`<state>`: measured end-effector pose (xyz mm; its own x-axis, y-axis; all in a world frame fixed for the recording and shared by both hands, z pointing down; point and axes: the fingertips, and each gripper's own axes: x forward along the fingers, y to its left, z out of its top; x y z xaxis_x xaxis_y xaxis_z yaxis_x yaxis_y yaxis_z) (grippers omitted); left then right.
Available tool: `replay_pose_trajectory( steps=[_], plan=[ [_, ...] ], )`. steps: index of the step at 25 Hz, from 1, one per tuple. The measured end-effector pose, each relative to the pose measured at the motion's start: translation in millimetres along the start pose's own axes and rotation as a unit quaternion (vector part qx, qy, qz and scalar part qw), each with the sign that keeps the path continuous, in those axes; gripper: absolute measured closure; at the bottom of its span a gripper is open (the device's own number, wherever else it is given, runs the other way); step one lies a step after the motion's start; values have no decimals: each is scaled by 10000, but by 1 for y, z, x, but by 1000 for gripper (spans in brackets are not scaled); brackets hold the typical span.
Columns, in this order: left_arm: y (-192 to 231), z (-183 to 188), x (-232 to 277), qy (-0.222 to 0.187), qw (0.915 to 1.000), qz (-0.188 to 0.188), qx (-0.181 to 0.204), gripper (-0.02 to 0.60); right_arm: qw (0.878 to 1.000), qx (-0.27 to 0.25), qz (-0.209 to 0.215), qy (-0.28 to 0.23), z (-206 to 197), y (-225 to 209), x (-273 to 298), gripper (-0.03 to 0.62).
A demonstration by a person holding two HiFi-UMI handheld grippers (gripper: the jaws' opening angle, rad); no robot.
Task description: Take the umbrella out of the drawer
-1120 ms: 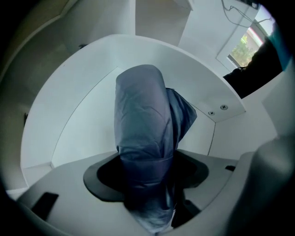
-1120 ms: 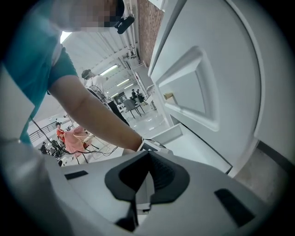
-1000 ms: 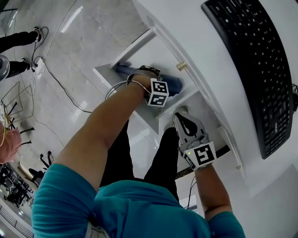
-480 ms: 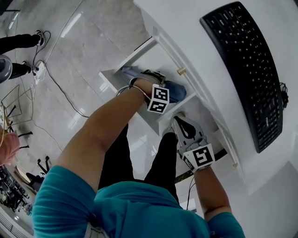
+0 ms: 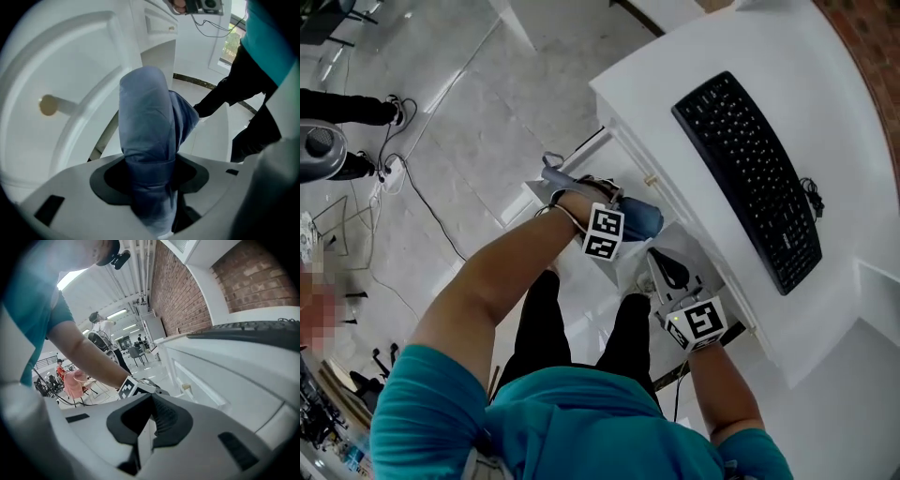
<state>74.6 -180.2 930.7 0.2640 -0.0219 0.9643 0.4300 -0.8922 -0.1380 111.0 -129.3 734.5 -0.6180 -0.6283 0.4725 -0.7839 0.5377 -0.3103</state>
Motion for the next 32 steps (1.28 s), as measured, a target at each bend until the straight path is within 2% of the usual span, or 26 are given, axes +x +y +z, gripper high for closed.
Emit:
replay_pose_trajectory(
  steps=[8,12,17,21,26,32],
  plan=[
    [5,-21,-93,26,9993,278,-242,328,9994,-283,-124,-124,68,17,-35,572],
    [11,-20,-151,-160,9970,524,-541,328,9987,-405,-200,-217,106,27,-59,572],
    [20,-13,-223,-461,9903,904,-952,328,9980,-557,-147,-274,151,40,-87,572],
    [39,-7,-283,-739,9800,1324,-1289,328,9960,-769,-73,-444,194,46,-102,572],
    [51,7,-353,-1188,9627,1749,-1688,328,9930,-1024,0,-590,239,58,-123,572],
    [62,20,-427,-1644,9431,2182,-1898,328,9890,-1268,17,-758,282,66,-147,572]
  ],
)
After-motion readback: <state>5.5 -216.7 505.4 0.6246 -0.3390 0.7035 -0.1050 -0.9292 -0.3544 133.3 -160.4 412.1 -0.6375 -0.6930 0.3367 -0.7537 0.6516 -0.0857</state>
